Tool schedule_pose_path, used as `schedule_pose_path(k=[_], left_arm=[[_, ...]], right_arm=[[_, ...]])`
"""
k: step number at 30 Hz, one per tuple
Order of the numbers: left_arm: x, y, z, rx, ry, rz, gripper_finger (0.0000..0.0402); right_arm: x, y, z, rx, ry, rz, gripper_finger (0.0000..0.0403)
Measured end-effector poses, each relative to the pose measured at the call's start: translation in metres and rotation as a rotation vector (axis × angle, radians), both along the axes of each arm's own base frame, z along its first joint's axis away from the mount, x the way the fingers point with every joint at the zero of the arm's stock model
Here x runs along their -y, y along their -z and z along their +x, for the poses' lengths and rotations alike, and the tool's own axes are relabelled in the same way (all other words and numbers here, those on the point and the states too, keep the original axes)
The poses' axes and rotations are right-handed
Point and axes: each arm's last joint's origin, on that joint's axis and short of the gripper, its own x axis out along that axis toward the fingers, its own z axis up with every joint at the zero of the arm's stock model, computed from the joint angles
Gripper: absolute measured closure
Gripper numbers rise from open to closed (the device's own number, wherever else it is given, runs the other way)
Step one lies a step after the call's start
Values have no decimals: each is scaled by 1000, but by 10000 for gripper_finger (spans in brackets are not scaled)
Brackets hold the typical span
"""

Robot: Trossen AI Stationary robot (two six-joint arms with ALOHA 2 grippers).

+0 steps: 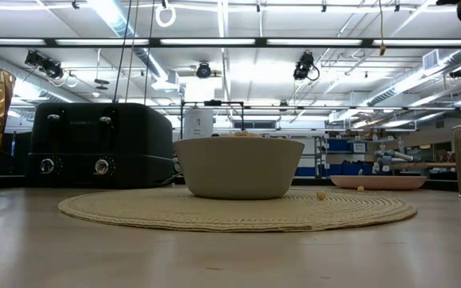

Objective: Arrange a breakfast setting
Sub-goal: Pour the cereal from the cereal box into the gray bowl

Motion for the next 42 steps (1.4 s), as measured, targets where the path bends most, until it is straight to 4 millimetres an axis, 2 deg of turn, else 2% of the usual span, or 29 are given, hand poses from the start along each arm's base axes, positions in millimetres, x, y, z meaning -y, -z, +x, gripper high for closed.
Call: schedule_pose_path(k=[11, 28, 32, 42], left_arm=[[4, -7, -3, 79, 32, -17, 17], [-8, -15, -7, 173, 1, -42, 21], [-8, -15, -7, 172, 1, -41, 49], [-8, -14, -7, 155, -24, 1, 161]], right_arm=[[0, 3, 2, -50, 12, 8, 238], [1, 13, 15, -158, 1, 25, 238], [1, 15, 17, -182, -2, 22, 238], [2, 17, 19, -210, 39, 42, 224]])
